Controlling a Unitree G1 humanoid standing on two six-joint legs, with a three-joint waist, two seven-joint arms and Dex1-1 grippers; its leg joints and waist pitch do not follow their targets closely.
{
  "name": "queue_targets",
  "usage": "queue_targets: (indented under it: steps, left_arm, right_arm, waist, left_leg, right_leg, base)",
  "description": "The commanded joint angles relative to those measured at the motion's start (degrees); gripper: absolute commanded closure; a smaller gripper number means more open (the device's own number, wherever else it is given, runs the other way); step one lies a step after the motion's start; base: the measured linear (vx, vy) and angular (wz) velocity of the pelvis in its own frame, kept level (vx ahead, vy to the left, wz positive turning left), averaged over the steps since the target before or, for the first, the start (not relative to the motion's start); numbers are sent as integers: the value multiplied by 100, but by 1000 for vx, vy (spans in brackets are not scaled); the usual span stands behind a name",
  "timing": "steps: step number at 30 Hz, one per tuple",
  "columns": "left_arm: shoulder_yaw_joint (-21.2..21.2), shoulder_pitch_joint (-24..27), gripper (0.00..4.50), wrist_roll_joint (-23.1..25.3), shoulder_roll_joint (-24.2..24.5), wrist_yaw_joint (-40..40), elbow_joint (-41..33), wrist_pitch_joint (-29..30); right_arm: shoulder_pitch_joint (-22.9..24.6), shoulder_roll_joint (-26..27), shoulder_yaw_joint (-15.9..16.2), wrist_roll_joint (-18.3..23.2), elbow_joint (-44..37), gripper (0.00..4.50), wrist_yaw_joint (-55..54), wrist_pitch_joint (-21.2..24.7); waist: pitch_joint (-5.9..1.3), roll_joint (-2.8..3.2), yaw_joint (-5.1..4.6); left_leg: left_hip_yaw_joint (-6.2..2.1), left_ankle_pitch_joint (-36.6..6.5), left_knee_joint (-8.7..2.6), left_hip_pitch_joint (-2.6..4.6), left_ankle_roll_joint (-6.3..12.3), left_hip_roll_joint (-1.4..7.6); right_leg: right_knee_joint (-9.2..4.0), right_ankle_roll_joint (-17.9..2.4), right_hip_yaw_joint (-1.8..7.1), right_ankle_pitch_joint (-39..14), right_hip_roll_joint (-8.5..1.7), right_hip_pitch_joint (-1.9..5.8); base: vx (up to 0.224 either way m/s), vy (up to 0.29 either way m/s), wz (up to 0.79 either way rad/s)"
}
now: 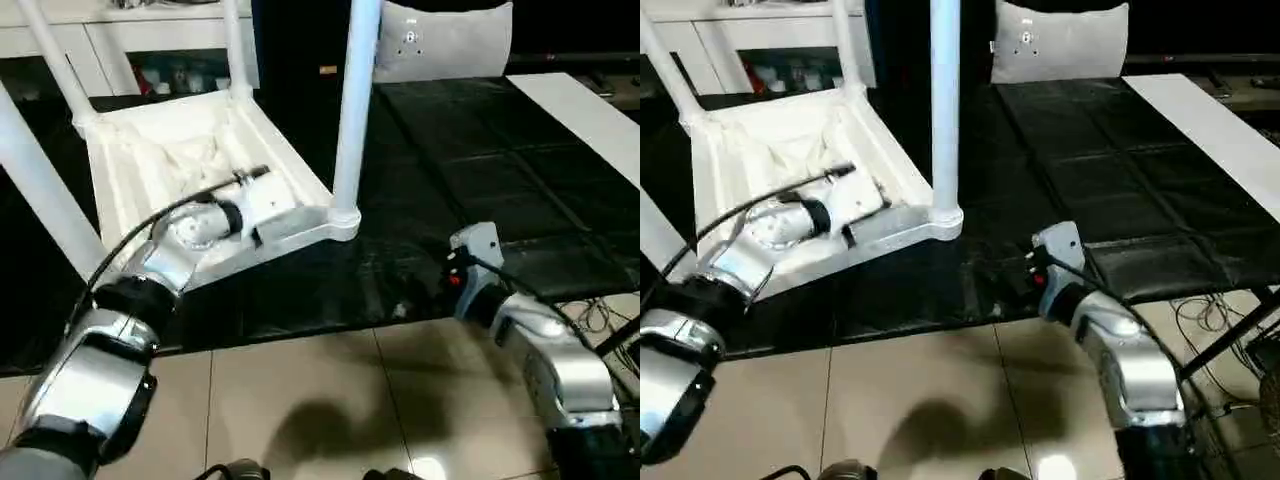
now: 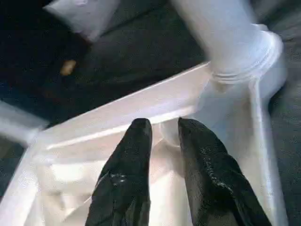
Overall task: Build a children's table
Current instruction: Rotate leg to tighten
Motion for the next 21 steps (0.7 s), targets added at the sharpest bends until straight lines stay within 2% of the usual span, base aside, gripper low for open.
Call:
queue_targets:
  steps: [1,2,3,4,5,6,8,9,10,11,12,13,14,15,17,19,20,21]
  left_arm:
    - [273,166,307,-251,-75,249,-93,15]
    - [582,377,299,-701,-240,196,-388,139]
    - [1055,982,299,-1505,-559,34,-1345,678]
    - [1055,982,291,-1505,-559,34,-1345,678]
    - [1085,1051,270,-1559,-582,26,-1457,743]
    - [1228,1561,263,-1857,-734,89,-2245,1170]
    - [1240,2263,263,-2108,-876,276,-3232,1549]
    - [1237,2593,263,-2189,-950,404,-3671,1655]
    - [1246,2810,263,-2273,-1018,505,-3937,1702]
    - [1238,3000,263,-2330,-1067,583,-4178,1742]
    - [1178,3255,263,-2266,-1103,705,-4474,1742]
    - [1149,3512,263,-2136,-1150,807,-4796,1778]
    - [1130,3727,263,-1851,-1169,944,-4992,1666]
    - [1151,4057,263,-1592,-1231,1085,-5258,1536]
    - [1158,4134,263,-1587,-1248,1102,-5316,1523]
    - [1212,4393,263,-1774,-1307,1140,-5656,1759]
    - [1241,4530,263,-1830,-1330,1204,-5876,1946]
    - [1225,4659,263,-1814,-1304,1280,-6052,2134]
  right_arm:
    - [93,39,-8,-12,-234,0,-187,152]
    - [190,107,-13,5,-411,0,-337,280]
    - [361,253,-8,-26,-735,0,-659,538]
    - [361,253,-8,-26,-735,0,-659,538]
    - [377,270,-11,-27,-765,0,-693,566]
    - [496,398,-34,-38,-980,0,-931,735]
    - [635,494,-30,-56,-1232,0,-1146,955]
    - [704,515,-36,-28,-1348,0,-1211,1138]
    - [749,577,-94,35,-1418,0,-1282,1247]
    - [794,639,-149,84,-1485,0,-1352,1314]
    - [863,664,-186,95,-1566,0,-1394,1315]
    - [937,650,-182,79,-1668,0,-1422,1306]
    - [1008,585,-117,-19,-1721,0,-1382,1105]
    - [1159,548,-55,87,-1802,0,-1094,538]
    - [1203,565,-64,220,-1830,0,-977,467]
    - [1303,455,-3,-96,-1905,0,-1232,625]
    - [1353,430,20,-252,-1943,0,-1376,628]
    - [1405,442,57,-170,-1986,0,-1271,575]
  waist:
    - [-413,-10,25]
    - [-412,-14,20]
    - [-409,-11,32]
    - [-423,-11,21]
    - [-410,-3,2]
    - [-401,-14,-5]
    - [-379,-23,-32]
    - [-332,-62,-53]
    - [-340,-42,-56]
    - [-324,-63,-72]
    - [-319,-55,-73]
    - [-308,-114,-71]
    - [-280,-97,-96]
    - [-275,-116,-120]
    - [-260,-123,-153]
    - [-272,-148,-156]
    - [-237,-136,-170]
    - [-181,-140,-203]
  left_leg:
    - [27,-1149,-380,-10,227,66]
    - [29,-1109,-387,-6,241,72]
    - [17,-1083,-398,-17,228,118]
    - [14,-1083,-406,5,202,155]
    - [33,-1196,-400,0,258,121]
    - [27,-1263,-415,-8,248,133]
    - [30,-1245,-438,-28,248,166]
    - [47,-1369,-452,-38,274,139]
    - [56,-1426,-444,-12,262,129]
    - [66,-1479,-443,-3,270,115]
    - [62,-1507,-447,-8,258,109]
    - [56,-1539,-460,-14,240,105]
    - [49,-1613,-478,-21,215,117]
    - [44,-1722,-485,-21,205,125]
    - [55,-1787,-485,3,234,80]
    - [28,-1764,-506,14,199,108]
    - [21,-2192,-543,85,123,120]
    - [1,-2822,-545,209,88,96]
  right_leg:
    - [-547,-370,289,-2193,-358,366]
    - [-535,-447,299,-2042,-353,360]
    - [-492,-665,313,-1803,-389,375]
    - [-451,-793,330,-1648,-396,368]
    - [-480,-832,321,-1617,-353,327]
    - [-465,-834,329,-1622,-371,349]
    - [-449,-839,345,-1604,-376,351]
    - [-504,-716,333,-1952,-352,341]
    - [-523,-646,334,-2134,-351,332]
    - [-582,-497,341,-2418,-353,306]
    - [-595,-431,335,-2544,-355,308]
    - [-626,-242,324,-2804,-355,303]
    - [-670,-109,323,-2951,-350,287]
    - [-705,54,312,-3052,-351,283]
    - [-764,212,291,-3229,-316,263]
    - [-744,184,293,-3132,-325,300]
    - [-750,189,284,-3410,-305,296]
    - [-820,250,230,-3951,-277,258]
  base:
    - [0,0,0]
    - [0,0,0]
    - [0,0,0]
    - [0,0,0]
    - [0,0,0]
    - [0,0,0]
    - [0,0,0]
    - [0,0,0]
    - [0,0,0]
    - [0,0,0]
    - [0,0,0]
    - [0,0,0]
    - [0,0,0]
    - [0,0,0]
    - [0,0,0]
    - [0,0,0]
    - [0,0,0]
    - [0,0,0]
